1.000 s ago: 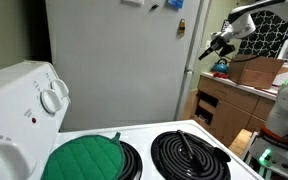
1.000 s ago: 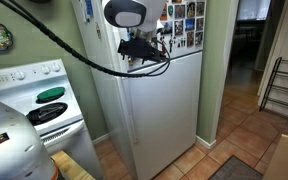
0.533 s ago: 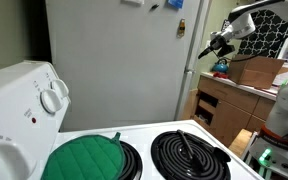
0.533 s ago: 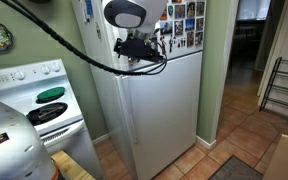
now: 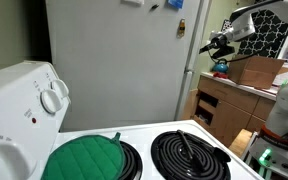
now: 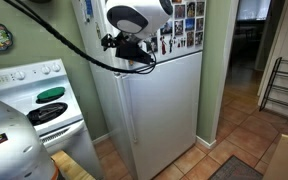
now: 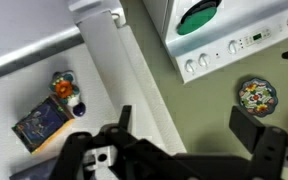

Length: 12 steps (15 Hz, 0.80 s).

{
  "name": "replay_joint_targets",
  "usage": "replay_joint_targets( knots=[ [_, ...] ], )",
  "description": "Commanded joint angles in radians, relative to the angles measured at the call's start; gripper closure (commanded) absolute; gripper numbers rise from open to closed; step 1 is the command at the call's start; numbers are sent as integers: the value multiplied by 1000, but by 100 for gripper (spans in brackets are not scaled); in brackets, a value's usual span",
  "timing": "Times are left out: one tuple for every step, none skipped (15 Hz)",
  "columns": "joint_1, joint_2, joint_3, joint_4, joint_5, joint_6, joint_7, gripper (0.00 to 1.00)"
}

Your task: Open the top refrigerator door fully

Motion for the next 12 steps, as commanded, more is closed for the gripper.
replay_joint_targets(
  knots=[
    [-34, 38, 7, 10, 79, -84, -100, 0],
    [-43, 45, 11, 7, 91, -89, -116, 0],
    [-52, 50, 15, 5, 104, -88, -135, 0],
    [-60, 55, 19, 2, 118, -87, -147, 0],
    [-69, 62, 22, 5, 122, -87, -156, 0],
    [-78, 67, 28, 4, 132, -71, -159, 0],
    [-90, 68, 39, -1, 134, -36, -155, 0],
    [-100, 71, 47, -3, 137, -6, -148, 0],
    [-107, 74, 54, -5, 139, 23, -150, 0],
    [-111, 75, 60, -6, 143, 45, -149, 0],
    [-112, 76, 65, -8, 147, 63, -149, 0],
    [-113, 77, 71, -10, 155, 75, -144, 0]
  ],
)
